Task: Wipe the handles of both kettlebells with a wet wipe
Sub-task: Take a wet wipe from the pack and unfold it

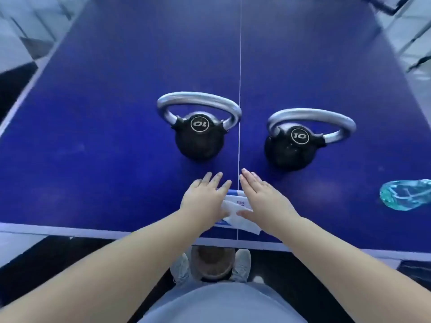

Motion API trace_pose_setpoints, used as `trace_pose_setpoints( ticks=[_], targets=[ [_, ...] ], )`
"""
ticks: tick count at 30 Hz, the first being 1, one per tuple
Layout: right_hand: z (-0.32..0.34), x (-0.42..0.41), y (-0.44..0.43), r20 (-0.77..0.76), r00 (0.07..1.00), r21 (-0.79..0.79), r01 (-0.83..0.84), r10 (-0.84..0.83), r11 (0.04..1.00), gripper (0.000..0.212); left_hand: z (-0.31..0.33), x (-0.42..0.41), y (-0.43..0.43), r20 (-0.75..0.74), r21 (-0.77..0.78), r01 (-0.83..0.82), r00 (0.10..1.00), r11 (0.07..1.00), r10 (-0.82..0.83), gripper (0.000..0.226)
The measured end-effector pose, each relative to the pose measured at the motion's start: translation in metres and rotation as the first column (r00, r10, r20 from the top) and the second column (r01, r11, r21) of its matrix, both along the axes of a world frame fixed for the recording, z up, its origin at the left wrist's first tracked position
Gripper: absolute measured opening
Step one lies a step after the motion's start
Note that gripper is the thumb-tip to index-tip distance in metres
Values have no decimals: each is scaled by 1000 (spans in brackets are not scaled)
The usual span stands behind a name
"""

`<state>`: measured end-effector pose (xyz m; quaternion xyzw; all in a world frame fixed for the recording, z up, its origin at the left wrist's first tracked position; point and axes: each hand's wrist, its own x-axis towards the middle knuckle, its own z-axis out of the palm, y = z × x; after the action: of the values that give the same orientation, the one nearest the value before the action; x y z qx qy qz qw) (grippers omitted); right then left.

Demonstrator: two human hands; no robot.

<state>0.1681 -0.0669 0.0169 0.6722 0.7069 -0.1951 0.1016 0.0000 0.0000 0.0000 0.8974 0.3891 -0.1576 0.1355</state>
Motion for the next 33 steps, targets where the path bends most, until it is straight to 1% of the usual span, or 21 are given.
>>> trace_pose_setpoints(
  ticks=[1,3,6,7,10,13,15,17,19,20,21,23,24,26,29,31,33],
  targets=[
    [-5,-2,0,9,1000,-14,-7,7,1000,86,-4,0,-1,-16,-36,7,1000,999,-8,69],
    [-17,0,-2,-15,1000,0,22,-22,1000,78,-11,-2,-2,21,-83,-25,999,996,27,53],
    [-31,2,-4,-50,999,118,22,-17,993,44,-13,-5,-1,100,-113,-113,987,987,125,38],
    [-34,4,-2,-49,998,151,34,-27,988,37,-13,-5,0,123,-121,-143,980,982,157,32],
    [-34,6,6,-6,999,162,43,-43,986,25,-12,-8,7,198,-139,-197,955,970,222,15],
    [-32,5,11,2,999,143,32,-33,989,11,-10,-8,12,298,-194,-228,913,954,279,8],
    [-30,2,13,-22,998,102,60,-58,993,9,-4,-10,17,343,-270,-270,870,924,354,6],
    [-25,-1,14,-106,982,67,162,-155,984,10,7,-13,23,394,-370,-285,814,884,428,4],
    [-15,-3,17,-258,926,51,297,-275,953,7,24,-17,31,475,-448,-247,749,859,462,8],
    [-8,-4,19,-363,874,37,359,-322,933,4,35,-20,37,517,-478,-230,707,848,483,7],
    [0,-6,23,-468,802,16,428,-372,903,7,47,-21,44,558,-500,-221,658,837,506,7],
    [22,-11,36,-633,629,-39,556,-451,830,14,72,-22,61,639,-506,-219,554,834,533,16],
    [34,-15,44,-693,555,-59,593,-460,803,16,85,-23,71,676,-492,-225,509,841,532,20],
    [58,-23,61,-784,461,-53,618,-416,784,19,109,-23,93,743,-435,-248,445,866,500,22],
    [84,-33,90,-855,397,-15,624,-334,781,15,134,-20,131,795,-345,-294,413,891,444,24],
    [93,-38,109,-869,392,14,630,-302,777,14,144,-18,155,806,-335,-313,394,889,443,23],
    [97,-41,124,-872,393,32,640,-292,768,20,148,-15,176,800,-347,-326,386,879,459,19]
  ],
)
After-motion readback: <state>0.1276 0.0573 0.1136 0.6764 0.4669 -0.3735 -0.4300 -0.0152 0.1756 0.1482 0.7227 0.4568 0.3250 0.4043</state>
